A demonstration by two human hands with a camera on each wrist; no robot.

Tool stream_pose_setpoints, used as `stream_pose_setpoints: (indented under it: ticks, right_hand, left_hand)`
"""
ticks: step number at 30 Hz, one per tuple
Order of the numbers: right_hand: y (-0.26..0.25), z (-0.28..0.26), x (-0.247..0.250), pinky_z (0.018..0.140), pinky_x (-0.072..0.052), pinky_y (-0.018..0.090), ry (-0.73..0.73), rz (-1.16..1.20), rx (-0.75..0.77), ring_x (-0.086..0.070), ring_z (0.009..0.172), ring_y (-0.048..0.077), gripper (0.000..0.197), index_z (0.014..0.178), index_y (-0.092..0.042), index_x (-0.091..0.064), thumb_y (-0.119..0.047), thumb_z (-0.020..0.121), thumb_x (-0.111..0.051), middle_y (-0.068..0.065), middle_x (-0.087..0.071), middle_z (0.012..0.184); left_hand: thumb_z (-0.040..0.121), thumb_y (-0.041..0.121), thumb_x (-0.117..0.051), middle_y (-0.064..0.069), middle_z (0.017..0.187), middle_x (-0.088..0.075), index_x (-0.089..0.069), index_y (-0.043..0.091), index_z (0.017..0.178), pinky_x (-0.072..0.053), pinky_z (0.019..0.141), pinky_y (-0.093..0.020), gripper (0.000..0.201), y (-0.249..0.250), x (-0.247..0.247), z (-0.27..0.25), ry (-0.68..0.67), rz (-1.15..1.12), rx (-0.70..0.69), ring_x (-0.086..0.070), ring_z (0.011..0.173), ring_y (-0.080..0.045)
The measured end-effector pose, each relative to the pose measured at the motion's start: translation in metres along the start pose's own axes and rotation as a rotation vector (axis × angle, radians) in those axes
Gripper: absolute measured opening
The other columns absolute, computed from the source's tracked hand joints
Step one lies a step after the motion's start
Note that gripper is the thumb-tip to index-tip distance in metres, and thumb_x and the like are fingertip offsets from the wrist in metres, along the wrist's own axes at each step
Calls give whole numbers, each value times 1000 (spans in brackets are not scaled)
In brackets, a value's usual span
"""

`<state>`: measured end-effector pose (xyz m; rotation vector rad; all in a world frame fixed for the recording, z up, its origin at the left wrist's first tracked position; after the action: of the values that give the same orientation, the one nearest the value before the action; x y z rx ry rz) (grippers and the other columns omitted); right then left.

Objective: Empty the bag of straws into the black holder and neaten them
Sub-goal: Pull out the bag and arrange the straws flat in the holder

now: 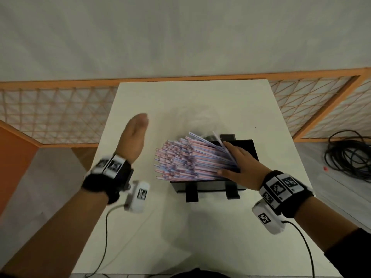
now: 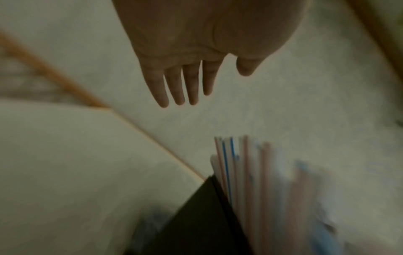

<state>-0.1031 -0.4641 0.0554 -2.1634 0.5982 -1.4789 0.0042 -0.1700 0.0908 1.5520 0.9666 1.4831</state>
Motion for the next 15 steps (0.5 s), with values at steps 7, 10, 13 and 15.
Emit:
stream_pose_setpoints:
  ticks: [7,10,13,15]
  right_hand:
    - [-10,8,-24,112,-29,47,-7,-89,30,-27,137,29,88,146,-41,-6,-62,77,-56,9,-25,147]
    - [-16,9,-22,111,-30,47,23,-137,83,-34,132,30,92,145,-41,-9,-72,67,-47,8,-31,144]
    - [-15,10,-12,108,-34,47,43,-166,149,-38,131,28,98,145,-38,-16,-74,60,-49,4,-37,143]
    - [-12,9,-4,109,-35,46,15,-80,120,-38,132,26,101,146,-32,-18,-61,63,-68,4,-34,145]
  left_hand:
    - [92,64,-25,4,146,-39,-31,24,144,-25,115,-42,66,-24,-54,-57,-90,-414,342,-36,135,-17]
    - [90,66,-25,3,140,-47,-31,32,140,-28,113,-50,61,-20,-62,-53,-53,-458,348,-40,134,-23]
    - [97,56,-22,5,132,-51,-31,32,135,-29,113,-50,46,-21,-52,-47,-9,-471,351,-42,131,-22]
    - [98,53,-23,4,131,-52,-30,26,139,-30,113,-46,50,-21,-44,-48,19,-505,359,-44,130,-20]
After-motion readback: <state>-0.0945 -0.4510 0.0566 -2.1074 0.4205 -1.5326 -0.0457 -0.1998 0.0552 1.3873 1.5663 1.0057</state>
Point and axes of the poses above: each hand's wrist, its own z-axis towards the middle knuckle, its own x-axis out of the back of the hand, y = z × x, the point moved 3 cm from there along z, towards the middle knuckle
